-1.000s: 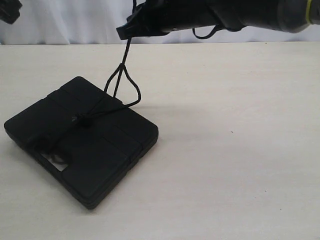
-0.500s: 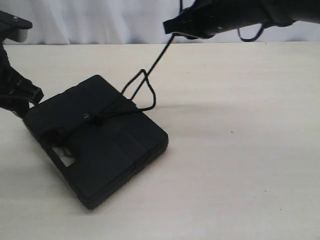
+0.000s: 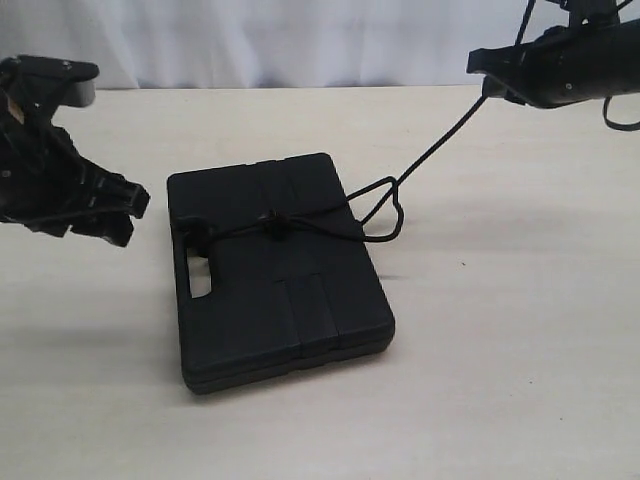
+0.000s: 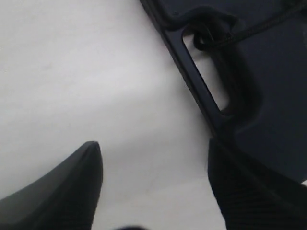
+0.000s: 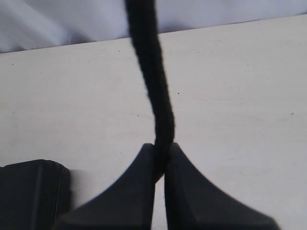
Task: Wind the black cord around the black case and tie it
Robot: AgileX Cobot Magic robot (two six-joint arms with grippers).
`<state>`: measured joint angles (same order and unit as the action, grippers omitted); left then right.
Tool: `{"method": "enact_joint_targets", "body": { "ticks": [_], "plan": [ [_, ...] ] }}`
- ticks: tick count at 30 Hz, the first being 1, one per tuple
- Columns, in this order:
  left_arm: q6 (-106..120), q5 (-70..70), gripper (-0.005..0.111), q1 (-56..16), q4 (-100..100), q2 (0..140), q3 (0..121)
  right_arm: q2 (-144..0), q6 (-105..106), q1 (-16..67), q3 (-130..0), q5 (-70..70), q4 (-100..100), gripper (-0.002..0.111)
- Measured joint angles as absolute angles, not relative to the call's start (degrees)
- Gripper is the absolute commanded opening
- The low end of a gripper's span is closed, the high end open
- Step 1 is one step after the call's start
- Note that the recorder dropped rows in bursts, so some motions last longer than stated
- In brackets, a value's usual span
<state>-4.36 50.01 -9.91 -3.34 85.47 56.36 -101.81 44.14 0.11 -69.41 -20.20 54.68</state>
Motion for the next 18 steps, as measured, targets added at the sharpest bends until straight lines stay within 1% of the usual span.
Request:
{"method": "enact_joint_targets", "body": {
  "ticks": [5,12,18],
  "plan": [
    [-3.35,47.28,0.061,-9.91,-7.92,89.83,54.39,-101.81,44.36,0.11,-69.41,-20.44,54.86,0.004],
    [-2.71,38.91,0.061,-9.91,-11.68,96.59,53.51,-101.81,44.94,0.11,-69.41,-20.52,54.95,0.004],
    [2.07,33.92,0.061,-9.91,-18.05,101.29,53.51,-101.81,45.14,0.11,-69.41,-20.65,54.95,0.004]
  ]
}}
